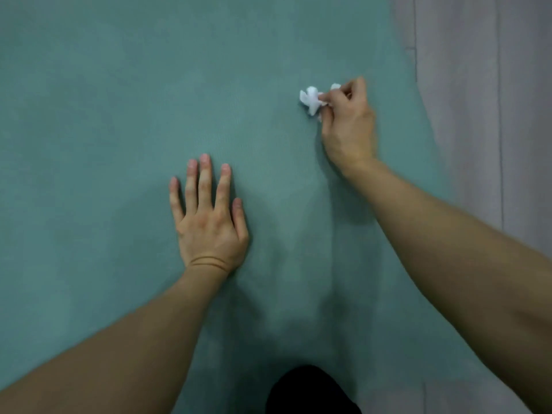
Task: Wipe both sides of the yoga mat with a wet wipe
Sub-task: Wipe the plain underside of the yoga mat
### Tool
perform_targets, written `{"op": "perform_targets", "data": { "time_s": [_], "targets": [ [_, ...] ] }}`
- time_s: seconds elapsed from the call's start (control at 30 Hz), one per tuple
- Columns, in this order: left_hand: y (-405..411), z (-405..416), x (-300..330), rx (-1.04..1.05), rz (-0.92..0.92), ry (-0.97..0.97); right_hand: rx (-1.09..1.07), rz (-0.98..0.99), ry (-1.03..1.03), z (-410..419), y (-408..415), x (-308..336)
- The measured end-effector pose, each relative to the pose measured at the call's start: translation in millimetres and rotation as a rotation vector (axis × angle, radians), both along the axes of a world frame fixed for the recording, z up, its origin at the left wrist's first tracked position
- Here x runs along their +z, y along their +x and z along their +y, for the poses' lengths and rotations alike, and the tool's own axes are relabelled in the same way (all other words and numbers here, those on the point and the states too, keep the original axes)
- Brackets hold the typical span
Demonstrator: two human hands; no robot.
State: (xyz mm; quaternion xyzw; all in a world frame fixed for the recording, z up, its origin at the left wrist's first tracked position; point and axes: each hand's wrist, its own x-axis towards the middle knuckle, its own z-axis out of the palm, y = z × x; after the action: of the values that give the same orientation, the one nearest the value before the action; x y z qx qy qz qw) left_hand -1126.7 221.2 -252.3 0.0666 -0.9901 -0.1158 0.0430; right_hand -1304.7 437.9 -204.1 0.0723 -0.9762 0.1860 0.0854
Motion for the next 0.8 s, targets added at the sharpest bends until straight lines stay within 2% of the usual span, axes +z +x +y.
{"op": "perform_targets", "data": {
  "time_s": [0.03,0.07,0.17,0.23,0.33,0.4,0.43,0.53,0.6,0.7,0.8],
  "targets": [
    [1.7,0.1,-0.4,0.001,-0.004,-0.007,-0.055,-0.033,-0.025,-7.5,14.4,-3.5],
    [2.3,0.3,-2.1,0.001,0.0,-0.008,-0.017,-0.067,-0.039,-17.3,40.6,-4.5],
    [0.0,0.4,-4.3,0.011,0.013,-0.019,0.41,-0.188,-0.122,-30.3,155.1,-1.2],
    [0.5,-0.3,-4.6,0.017,0.024,-0.026,0.615,-0.309,-0.084,-16.7,221.0,3.8],
    [-2.1,3.5,-1.5,0.017,0.024,-0.033,0.816,-0.329,0.033,8.2,240.6,8.4],
    [-3.2,3.8,-0.6,0.014,0.024,-0.025,0.799,-0.345,-0.001,12.9,199.3,12.5],
    [-4.3,3.2,-1.7,0.014,0.032,-0.029,0.727,-0.262,0.021,15.9,169.1,8.6],
    [-4.3,0.1,-2.9,0.008,0.036,-0.035,0.317,-0.112,0.095,14.3,92.7,8.0],
    [-2.3,-0.9,-4.0,0.011,0.047,-0.035,0.198,-0.146,0.073,11.3,78.2,4.6],
    [-4.3,-0.1,-6.5,0.012,0.069,-0.014,0.355,-0.174,0.019,2.2,105.9,6.0],
    [-7.5,0.4,-5.3,0.011,0.098,-0.006,0.751,-0.287,0.004,7.5,176.6,9.6]
  ]
}}
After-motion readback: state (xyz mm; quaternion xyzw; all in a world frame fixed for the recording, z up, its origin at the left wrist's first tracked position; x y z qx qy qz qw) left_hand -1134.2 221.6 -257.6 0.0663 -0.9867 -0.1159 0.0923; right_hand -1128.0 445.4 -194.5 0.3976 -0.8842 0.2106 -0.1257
